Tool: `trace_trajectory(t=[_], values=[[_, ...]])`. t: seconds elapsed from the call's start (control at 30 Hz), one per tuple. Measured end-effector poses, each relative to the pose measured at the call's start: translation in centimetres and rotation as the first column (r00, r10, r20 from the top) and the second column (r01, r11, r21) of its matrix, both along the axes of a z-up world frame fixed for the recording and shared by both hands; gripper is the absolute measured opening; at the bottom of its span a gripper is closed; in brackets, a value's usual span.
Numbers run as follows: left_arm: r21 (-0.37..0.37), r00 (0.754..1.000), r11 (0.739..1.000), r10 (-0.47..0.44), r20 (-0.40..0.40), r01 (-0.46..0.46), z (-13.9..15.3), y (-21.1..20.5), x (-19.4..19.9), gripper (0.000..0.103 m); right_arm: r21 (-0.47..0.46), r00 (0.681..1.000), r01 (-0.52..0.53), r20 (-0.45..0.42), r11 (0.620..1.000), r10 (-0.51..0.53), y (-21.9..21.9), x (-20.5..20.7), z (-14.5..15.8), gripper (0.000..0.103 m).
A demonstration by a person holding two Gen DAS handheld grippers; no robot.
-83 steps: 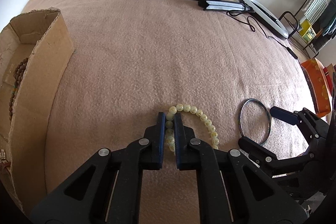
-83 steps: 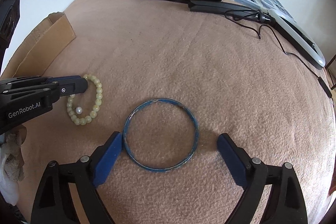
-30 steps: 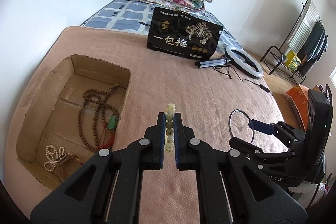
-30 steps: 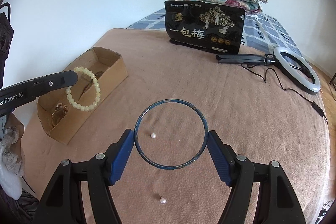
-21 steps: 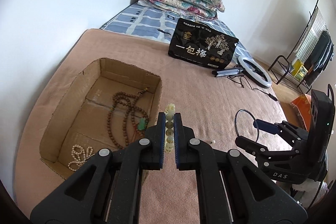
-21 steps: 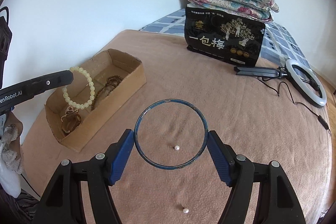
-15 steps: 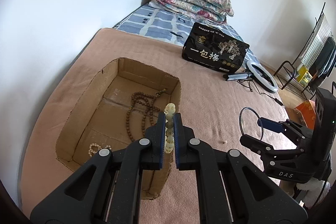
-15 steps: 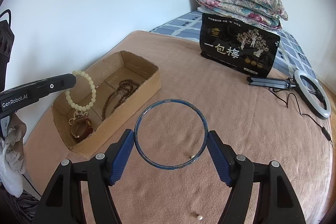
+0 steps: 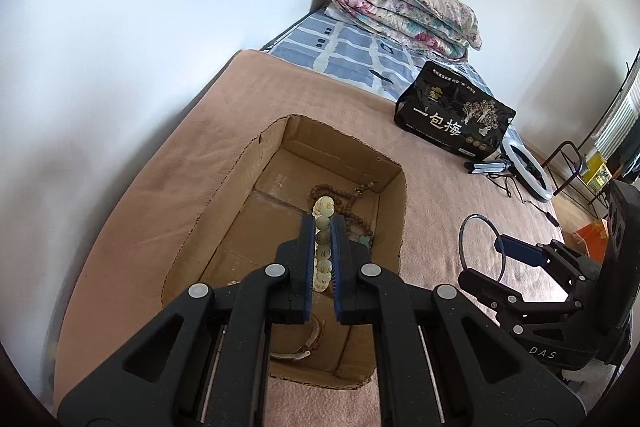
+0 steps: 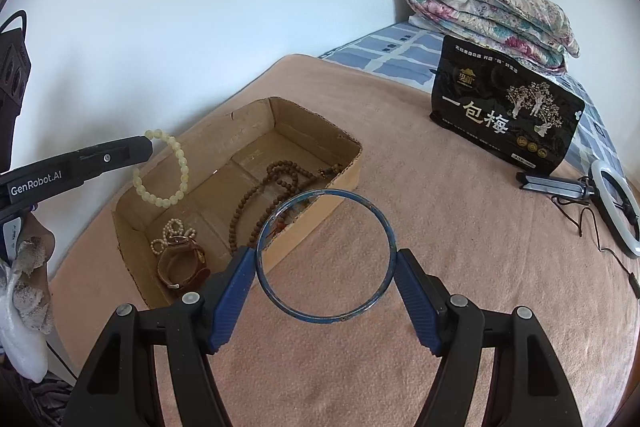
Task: Organize jewelry
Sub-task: 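Carry the bracelet with the left tool while the right tool carries the bangle over the box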
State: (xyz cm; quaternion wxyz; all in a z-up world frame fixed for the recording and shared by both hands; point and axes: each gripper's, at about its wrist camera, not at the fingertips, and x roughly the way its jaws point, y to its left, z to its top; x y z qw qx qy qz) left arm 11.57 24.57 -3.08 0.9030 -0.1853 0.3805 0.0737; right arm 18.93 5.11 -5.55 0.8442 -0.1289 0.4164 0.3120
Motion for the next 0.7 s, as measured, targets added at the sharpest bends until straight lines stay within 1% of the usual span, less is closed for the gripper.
trace_trajectory(t=[0.2,0.43,0.7], values=[[0.011,0.999,1.0,0.027,-0.021,-0.027,-0.8,1.1,-0.1,0.005,-0.002,1.0,-0.018,0.001,1.0,0.018,1.9,0.4,-0.1,0.073],[0.025,0.998,0.999,0.038,-0.049,-0.037,-1.8,1.8,-0.5,0.005,-0.01,0.999,-0.037,0.001,0.999,0.037,3.9,0.9,-0.4,0.073],[0.025,0.998,0.999,0.046,-0.051,-0.045,-1.8,2.4,-0.8,0.005,-0.019,0.999,-0.051,-0.002,0.999,0.051,5.4,1.3,-0.7,0.073]])
